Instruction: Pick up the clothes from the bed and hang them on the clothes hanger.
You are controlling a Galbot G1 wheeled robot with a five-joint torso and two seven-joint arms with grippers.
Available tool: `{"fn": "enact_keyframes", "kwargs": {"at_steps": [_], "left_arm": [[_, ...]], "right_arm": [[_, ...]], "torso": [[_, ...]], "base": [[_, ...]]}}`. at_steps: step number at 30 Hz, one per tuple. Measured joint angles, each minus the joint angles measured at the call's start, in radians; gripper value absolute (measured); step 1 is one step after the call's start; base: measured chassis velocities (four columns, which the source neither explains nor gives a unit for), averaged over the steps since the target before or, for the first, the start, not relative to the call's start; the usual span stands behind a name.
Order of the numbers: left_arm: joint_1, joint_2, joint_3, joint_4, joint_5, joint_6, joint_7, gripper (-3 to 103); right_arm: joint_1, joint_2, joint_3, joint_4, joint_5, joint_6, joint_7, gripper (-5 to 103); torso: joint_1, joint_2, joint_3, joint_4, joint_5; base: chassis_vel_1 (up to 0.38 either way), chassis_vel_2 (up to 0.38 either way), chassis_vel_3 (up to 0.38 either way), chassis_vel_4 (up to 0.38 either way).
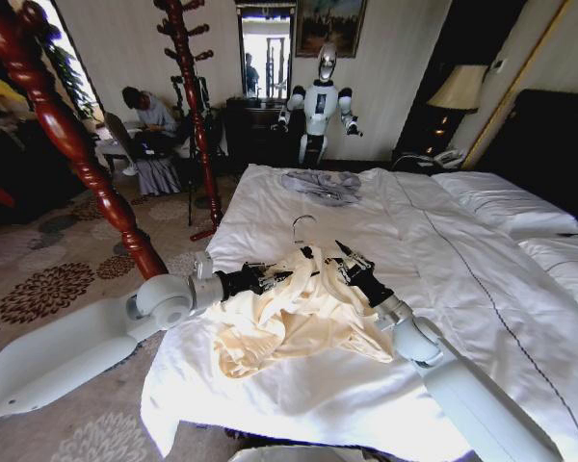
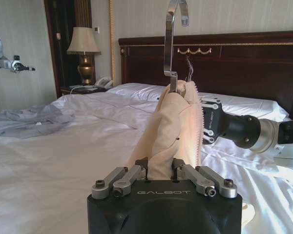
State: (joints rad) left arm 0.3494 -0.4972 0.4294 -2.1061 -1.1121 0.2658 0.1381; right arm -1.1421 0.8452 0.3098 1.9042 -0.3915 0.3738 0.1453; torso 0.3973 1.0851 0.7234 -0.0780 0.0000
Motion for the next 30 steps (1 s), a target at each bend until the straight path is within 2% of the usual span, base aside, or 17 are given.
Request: {"fn": "enact_keyframes", "kwargs": {"at_steps": [2, 5, 8, 10, 11, 15, 17, 20, 21, 22, 23, 24, 26, 27, 29, 30], "left_arm": [[0.003, 0.001, -0.004, 0.000, 0.012, 0.000, -0.001, 21], [0.016, 0.004, -0.025, 0.010, 0.060, 0.000, -0.020, 20], [0.025, 0.006, -0.033, 0.012, 0.067, 0.000, -0.024, 18], [0.048, 0.007, -0.049, 0.012, 0.079, -0.003, -0.024, 18], [0.048, 0.007, -0.049, 0.012, 0.079, -0.003, -0.024, 18], [0.100, 0.000, -0.091, 0.019, 0.097, -0.017, -0.033, 18], [0.107, -0.001, -0.098, 0.021, 0.098, -0.021, -0.035, 18], [0.135, -0.002, -0.134, 0.025, 0.102, -0.028, -0.046, 18], [0.135, -0.002, -0.134, 0.025, 0.102, -0.028, -0.046, 18], [0.149, -0.002, -0.149, 0.023, 0.102, -0.030, -0.054, 18], [0.158, -0.001, -0.159, 0.020, 0.101, -0.031, -0.059, 18], [0.195, 0.004, -0.198, 0.008, 0.100, -0.031, -0.079, 18], [0.255, 0.010, -0.260, -0.007, 0.099, -0.031, -0.097, 18], [0.255, 0.010, -0.260, -0.007, 0.099, -0.031, -0.097, 18], [0.345, 0.017, -0.349, -0.021, 0.111, -0.034, -0.108, 18], [0.345, 0.017, -0.349, -0.021, 0.111, -0.034, -0.108, 18]], "right_arm": [[-0.002, -0.001, 0.000, 0.001, 0.001, -0.001, 0.000, 18], [-0.003, -0.001, 0.000, 0.007, 0.004, 0.000, 0.002, 31], [-0.003, -0.001, -0.001, 0.008, 0.004, -0.002, 0.002, 37], [-0.005, -0.001, -0.002, 0.011, 0.007, -0.014, 0.001, 47], [-0.005, -0.001, -0.002, 0.011, 0.007, -0.014, 0.001, 47], [-0.029, -0.005, 0.004, 0.020, 0.019, -0.025, 0.001, 69], [-0.034, -0.006, 0.006, 0.022, 0.021, -0.026, 0.001, 69], [-0.055, -0.011, 0.022, 0.031, 0.045, -0.041, 0.003, 85], [-0.055, -0.011, 0.022, 0.031, 0.045, -0.041, 0.003, 85], [-0.062, -0.013, 0.026, 0.034, 0.061, -0.049, 0.007, 90], [-0.069, -0.015, 0.029, 0.037, 0.076, -0.057, 0.013, 90], [-0.090, -0.018, 0.034, 0.042, 0.114, -0.079, 0.038, 99], [-0.121, -0.021, 0.038, 0.047, 0.201, -0.117, 0.067, 100], [-0.121, -0.021, 0.038, 0.047, 0.201, -0.117, 0.067, 100], [-0.171, -0.021, 0.047, 0.051, 0.356, -0.164, 0.088, 100], [-0.171, -0.021, 0.047, 0.051, 0.356, -0.164, 0.088, 100]], "torso": [[0.000, 0.000, 0.000, -0.0001, 0.0000], [0.000, 0.000, 0.000, 0.0001, 0.0001], [0.000, 0.000, 0.000, 0.0001, -0.0001], [0.000, 0.000, 0.000, 0.0002, 0.0000], [0.000, 0.000, 0.000, 0.0002, 0.0000], [0.000, 0.000, 0.000, 0.0001, -0.0001], [0.000, 0.000, 0.000, 0.0001, 0.0000], [0.000, 0.000, 0.000, 0.0000, 0.0000], [0.000, 0.000, 0.000, 0.0000, 0.0000], [0.000, 0.000, 0.000, 0.0000, 0.0001], [0.000, 0.000, 0.000, 0.0001, 0.0000], [0.000, 0.000, 0.000, 0.0000, -0.0001], [0.000, 0.000, 0.000, 0.0000, 0.0002], [0.000, 0.000, 0.000, 0.0000, 0.0002], [0.000, 0.000, 0.000, 0.0000, 0.0000], [0.000, 0.000, 0.000, 0.0000, 0.0000]], "base": [[0.000, 0.000, 0.000, 0.000], [0.000, 0.000, 0.000, 0.000], [0.000, 0.000, 0.000, 0.000], [0.000, 0.000, 0.000, 0.000], [0.000, 0.000, 0.000, 0.000], [0.000, 0.000, 0.000, 0.000], [0.000, 0.000, 0.000, 0.000], [0.000, 0.000, 0.000, 0.000], [0.000, 0.000, 0.000, 0.000], [0.000, 0.000, 0.000, 0.000], [0.000, 0.000, 0.000, 0.000], [0.000, 0.000, 0.000, 0.000], [0.000, 0.000, 0.000, 0.000], [0.000, 0.000, 0.000, 0.000], [0.000, 0.000, 0.000, 0.000], [0.000, 0.000, 0.000, 0.000]]}}
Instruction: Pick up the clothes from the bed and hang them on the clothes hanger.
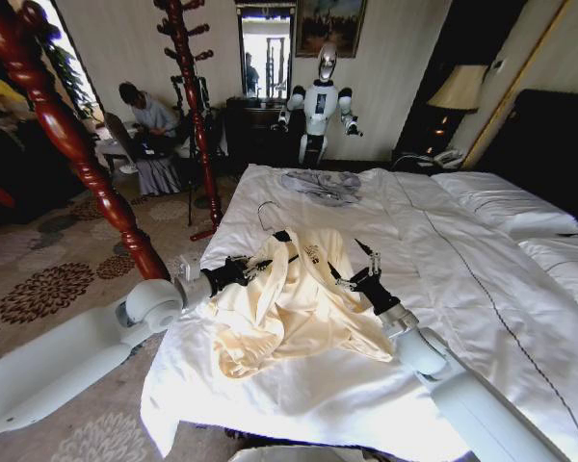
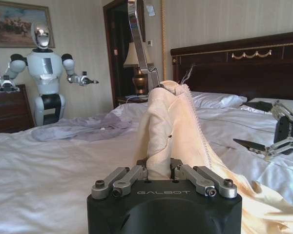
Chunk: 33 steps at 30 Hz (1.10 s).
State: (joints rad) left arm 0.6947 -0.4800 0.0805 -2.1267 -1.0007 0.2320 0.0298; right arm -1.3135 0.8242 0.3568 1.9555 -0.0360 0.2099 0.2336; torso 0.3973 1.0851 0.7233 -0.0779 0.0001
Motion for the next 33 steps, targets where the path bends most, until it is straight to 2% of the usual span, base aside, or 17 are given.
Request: {"fn": "enact_keyframes", "kwargs": {"at_steps": [4, 7, 9, 17, 20, 23, 26, 33], "left_arm": [[0.137, 0.023, -0.111, -0.038, 0.005, -0.019, -0.010, 18], [0.178, 0.032, -0.137, -0.054, 0.010, -0.025, -0.014, 18], [0.215, 0.037, -0.158, -0.073, 0.024, -0.036, -0.028, 18], [0.261, 0.027, -0.195, -0.100, 0.036, -0.044, -0.065, 18], [0.291, 0.026, -0.233, -0.110, 0.039, -0.046, -0.078, 18], [0.302, 0.023, -0.246, -0.115, 0.040, -0.046, -0.082, 18], [0.336, 0.013, -0.275, -0.127, 0.047, -0.046, -0.090, 18], [0.411, -0.012, -0.347, -0.129, 0.065, -0.039, -0.100, 18]], "right_arm": [[-0.080, 0.032, 0.046, 0.017, 0.195, -0.057, 0.022, 100], [-0.108, 0.052, 0.071, 0.030, 0.245, -0.069, 0.030, 100], [-0.163, 0.089, 0.119, 0.055, 0.297, -0.075, 0.034, 100], [-0.324, 0.194, 0.270, 0.108, 0.257, -0.037, -0.016, 100], [-0.434, 0.271, 0.368, 0.140, 0.218, 0.013, -0.064, 100], [-0.473, 0.312, 0.397, 0.148, 0.204, 0.037, -0.081, 100], [-0.540, 0.394, 0.429, 0.149, 0.172, 0.095, -0.114, 100], [-0.557, 0.415, 0.433, 0.148, 0.161, 0.104, -0.121, 100]], "torso": [[0.000, 0.000, 0.000, 0.0000, 0.0001], [0.000, 0.000, 0.000, 0.0003, 0.0000], [0.000, 0.000, 0.000, 0.0000, 0.0000], [0.000, 0.000, 0.000, -0.0002, 0.0000], [0.000, 0.000, 0.000, -0.0001, -0.0004], [0.000, 0.000, 0.000, 0.0000, 0.0001], [0.000, 0.000, 0.000, -0.0001, 0.0000], [0.000, 0.000, 0.000, 0.0003, -0.0001]], "base": [[0.000, 0.000, 0.000, 0.000], [0.000, 0.000, 0.000, 0.000], [0.000, 0.000, 0.000, 0.000], [0.000, 0.000, 0.000, 0.000], [0.000, 0.000, 0.000, 0.000], [0.000, 0.000, 0.000, 0.000], [0.000, 0.000, 0.000, 0.000], [0.000, 0.000, 0.000, 0.000]]}}
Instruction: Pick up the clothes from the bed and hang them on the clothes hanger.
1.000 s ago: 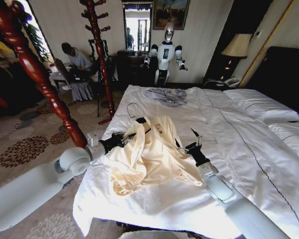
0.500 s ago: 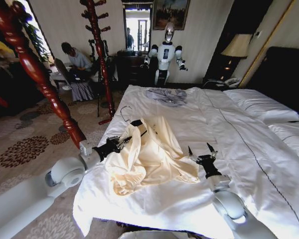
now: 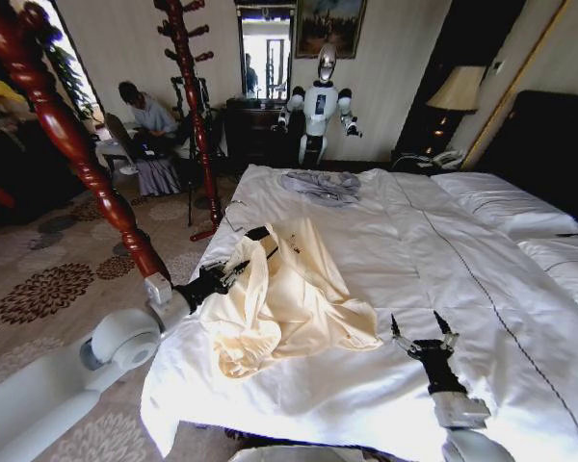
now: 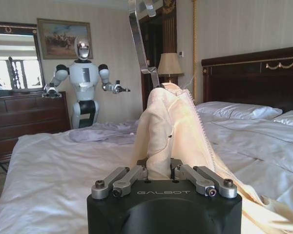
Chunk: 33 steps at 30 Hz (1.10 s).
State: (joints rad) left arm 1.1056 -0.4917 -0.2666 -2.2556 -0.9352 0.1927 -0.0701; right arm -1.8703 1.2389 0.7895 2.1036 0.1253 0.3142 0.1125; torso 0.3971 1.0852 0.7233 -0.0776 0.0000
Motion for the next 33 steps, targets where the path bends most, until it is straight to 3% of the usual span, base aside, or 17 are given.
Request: {"fn": "enact_keyframes", "kwargs": {"at_steps": [10, 12, 14, 17, 20, 22, 25, 27, 28, 33], "left_arm": [[0.105, -0.074, -0.131, -0.056, 0.002, 0.015, -0.057, 18], [0.100, -0.095, -0.154, -0.077, -0.035, 0.046, -0.115, 18], [0.098, -0.098, -0.158, -0.083, -0.043, 0.054, -0.130, 18], [0.079, -0.096, -0.186, -0.116, -0.075, 0.120, -0.214, 18], [0.065, -0.086, -0.198, -0.129, -0.101, 0.149, -0.249, 18], [0.017, -0.063, -0.207, -0.150, -0.180, 0.194, -0.309, 18], [-0.020, -0.053, -0.206, -0.156, -0.226, 0.219, -0.338, 18], [-0.141, -0.028, -0.178, -0.169, -0.352, 0.283, -0.416, 18], [-0.141, -0.028, -0.178, -0.169, -0.352, 0.283, -0.416, 18], [-0.406, 0.018, -0.091, -0.142, -0.486, 0.370, -0.521, 18]], "right_arm": [[0.004, -0.003, -0.004, -0.002, -0.001, 0.000, 0.000, 100], [0.005, -0.004, -0.005, -0.003, -0.001, 0.000, 0.000, 100], [0.006, -0.004, -0.005, -0.003, -0.001, 0.000, 0.000, 100], [0.006, -0.005, -0.006, -0.003, -0.001, -0.001, 0.001, 100], [0.007, -0.006, -0.006, -0.003, -0.001, -0.001, 0.001, 100], [0.007, -0.006, -0.006, -0.003, -0.001, -0.001, 0.001, 100], [0.007, -0.006, -0.007, -0.004, -0.001, -0.002, 0.001, 100], [0.008, -0.006, -0.007, -0.004, 0.000, -0.002, 0.001, 100], [0.008, -0.006, -0.007, -0.004, 0.000, -0.002, 0.001, 100], [0.008, -0.007, -0.007, -0.004, 0.000, -0.002, 0.002, 100]], "torso": [[0.000, 0.000, 0.000, -0.0002, 0.0001], [0.000, 0.000, 0.000, -0.0002, 0.0000], [0.000, 0.000, 0.000, -0.0002, 0.0000], [0.000, 0.000, 0.000, -0.0002, 0.0000], [0.000, 0.000, 0.000, -0.0002, 0.0001], [0.000, 0.000, 0.000, -0.0002, 0.0001], [0.000, 0.000, 0.000, -0.0002, 0.0001], [0.000, 0.000, 0.000, -0.0002, 0.0001], [0.000, 0.000, 0.000, -0.0002, 0.0001], [0.000, 0.000, 0.000, -0.0004, 0.0002]], "base": [[0.000, 0.000, 0.000, 0.000], [0.000, 0.000, 0.000, 0.000], [0.000, 0.000, 0.000, 0.000], [0.000, 0.000, 0.000, 0.000], [0.000, 0.000, 0.000, 0.000], [0.000, 0.000, 0.000, 0.000], [0.000, 0.000, 0.000, 0.000], [0.000, 0.000, 0.000, 0.000], [0.000, 0.000, 0.000, 0.000], [0.000, 0.000, 0.000, 0.000]]}}
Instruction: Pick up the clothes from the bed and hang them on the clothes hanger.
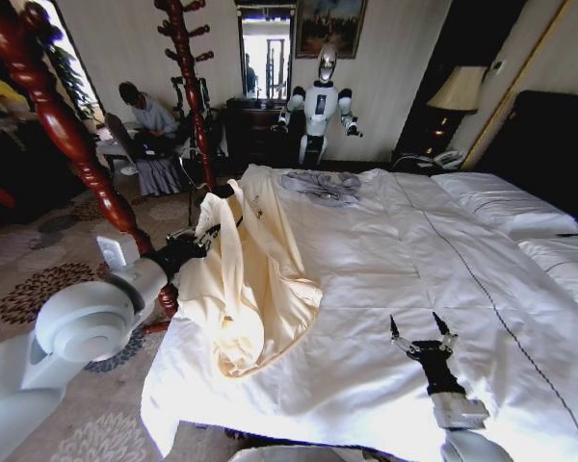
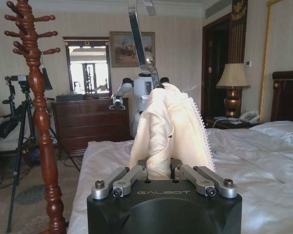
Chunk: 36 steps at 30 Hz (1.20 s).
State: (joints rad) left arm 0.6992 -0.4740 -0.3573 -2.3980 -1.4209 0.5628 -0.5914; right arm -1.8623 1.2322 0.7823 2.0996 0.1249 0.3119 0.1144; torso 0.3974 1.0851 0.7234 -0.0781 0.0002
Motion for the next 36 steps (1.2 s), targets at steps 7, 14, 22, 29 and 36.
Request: {"fn": "enact_keyframes", "kwargs": {"at_steps": [7, 14, 22, 29, 36], "left_arm": [[-0.225, 0.038, 0.042, 0.066, -0.177, 0.075, -0.091, 18], [-0.389, 0.071, 0.053, 0.131, -0.261, 0.111, -0.107, 18], [-0.607, 0.096, 0.112, 0.237, -0.391, 0.166, -0.133, 18], [-0.860, 0.065, 0.272, 0.330, -0.508, 0.177, -0.201, 18], [-1.030, 0.009, 0.396, 0.397, -0.626, 0.177, -0.283, 18]], "right_arm": [[0.000, 0.000, 0.000, 0.000, 0.000, 0.000, 0.000, 100], [0.000, 0.000, -0.001, 0.000, 0.000, 0.000, 0.001, 100], [0.000, 0.000, 0.000, 0.000, 0.000, 0.000, 0.001, 100], [0.000, 0.000, -0.001, 0.000, 0.000, 0.000, 0.001, 100], [0.000, 0.000, -0.001, 0.000, 0.000, 0.000, 0.001, 100]], "torso": [[0.000, 0.000, 0.000, 0.0002, -0.0003], [0.000, 0.000, 0.000, 0.0003, -0.0002], [0.000, 0.000, 0.000, 0.0003, -0.0003], [0.000, 0.000, 0.000, 0.0002, -0.0002], [0.000, 0.000, 0.000, 0.0000, 0.0001]], "base": [[0.000, 0.000, 0.000, 0.000], [0.000, 0.000, 0.000, 0.000], [0.000, 0.000, 0.000, 0.000], [0.000, 0.000, 0.000, 0.000], [0.000, 0.000, 0.000, 0.000]]}}
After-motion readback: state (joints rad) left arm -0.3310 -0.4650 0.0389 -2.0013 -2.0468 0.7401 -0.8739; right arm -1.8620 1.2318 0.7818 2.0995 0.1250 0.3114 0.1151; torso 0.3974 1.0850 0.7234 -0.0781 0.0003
